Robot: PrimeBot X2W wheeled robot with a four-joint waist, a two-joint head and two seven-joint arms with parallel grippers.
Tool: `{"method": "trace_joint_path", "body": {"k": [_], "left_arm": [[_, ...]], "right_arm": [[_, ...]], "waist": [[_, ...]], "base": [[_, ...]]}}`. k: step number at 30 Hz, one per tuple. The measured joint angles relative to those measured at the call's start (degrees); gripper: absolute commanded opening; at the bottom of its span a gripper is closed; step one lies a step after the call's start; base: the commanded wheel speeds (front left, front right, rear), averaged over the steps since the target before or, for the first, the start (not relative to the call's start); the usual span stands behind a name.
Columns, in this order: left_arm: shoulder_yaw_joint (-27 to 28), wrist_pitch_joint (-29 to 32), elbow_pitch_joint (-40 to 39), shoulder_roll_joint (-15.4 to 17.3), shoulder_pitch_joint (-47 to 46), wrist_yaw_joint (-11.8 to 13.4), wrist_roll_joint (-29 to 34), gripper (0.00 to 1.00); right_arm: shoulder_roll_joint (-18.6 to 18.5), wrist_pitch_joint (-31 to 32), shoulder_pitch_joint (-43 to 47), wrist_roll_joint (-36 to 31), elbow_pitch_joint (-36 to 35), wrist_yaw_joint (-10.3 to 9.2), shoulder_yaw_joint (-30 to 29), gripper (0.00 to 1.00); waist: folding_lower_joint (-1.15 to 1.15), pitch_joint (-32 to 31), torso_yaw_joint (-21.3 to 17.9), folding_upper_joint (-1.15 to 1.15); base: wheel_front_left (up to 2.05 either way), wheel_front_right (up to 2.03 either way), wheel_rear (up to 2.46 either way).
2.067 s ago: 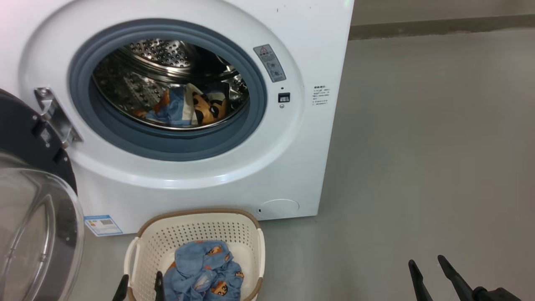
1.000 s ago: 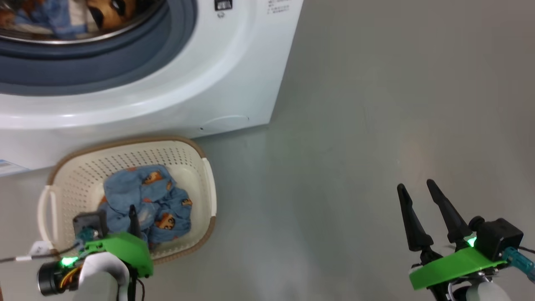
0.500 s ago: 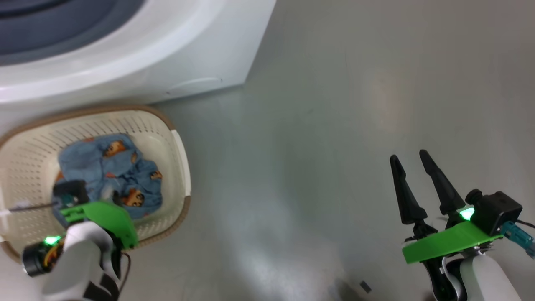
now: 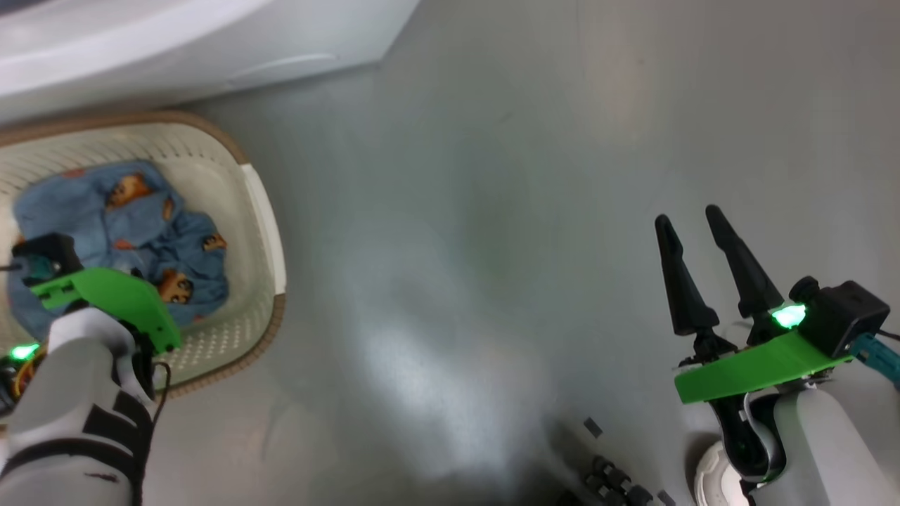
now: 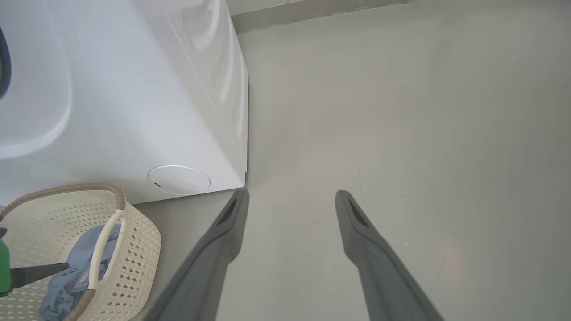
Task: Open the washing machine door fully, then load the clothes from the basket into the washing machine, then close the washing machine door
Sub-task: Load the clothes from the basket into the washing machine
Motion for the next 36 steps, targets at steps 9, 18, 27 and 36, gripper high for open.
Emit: {"method": "trace_joint_path", "body": {"k": [9,18,27,36], "left_arm": [[-0.6,0.7,1.0,1.6,-4.3,-0.1,-0.2,1.0],[-1.0,1.3,1.6,3.4,-7.1,-1.4,-0.6,1.0],[-1.3,4.3,2.0,5.0,-10.3,-3.7,-1.6,1.0],[-1.8,4.8,2.0,6.6,-13.2,-3.6,-2.0,1.0]], "right_arm": [[-0.4,0.0,-2.3,0.8,-0.4,0.0,0.9,1.0],[-0.8,0.0,-3.7,1.2,-0.6,0.0,1.2,1.0],[-0.5,0.0,-4.7,1.9,-0.5,0.0,2.0,1.0],[-0.4,0.0,-5.9,2.9,-0.6,0.0,2.2,1.0]], "waist": [[0.0,4.9,-1.0,0.0],[0.0,8.2,-2.0,0.0],[0.0,11.0,-3.2,0.0],[0.0,14.4,-4.4,0.0]], "base": [[0.0,0.0,0.0],[0.0,0.0,0.0],[0.0,0.0,0.0],[0.0,0.0,0.0]]}}
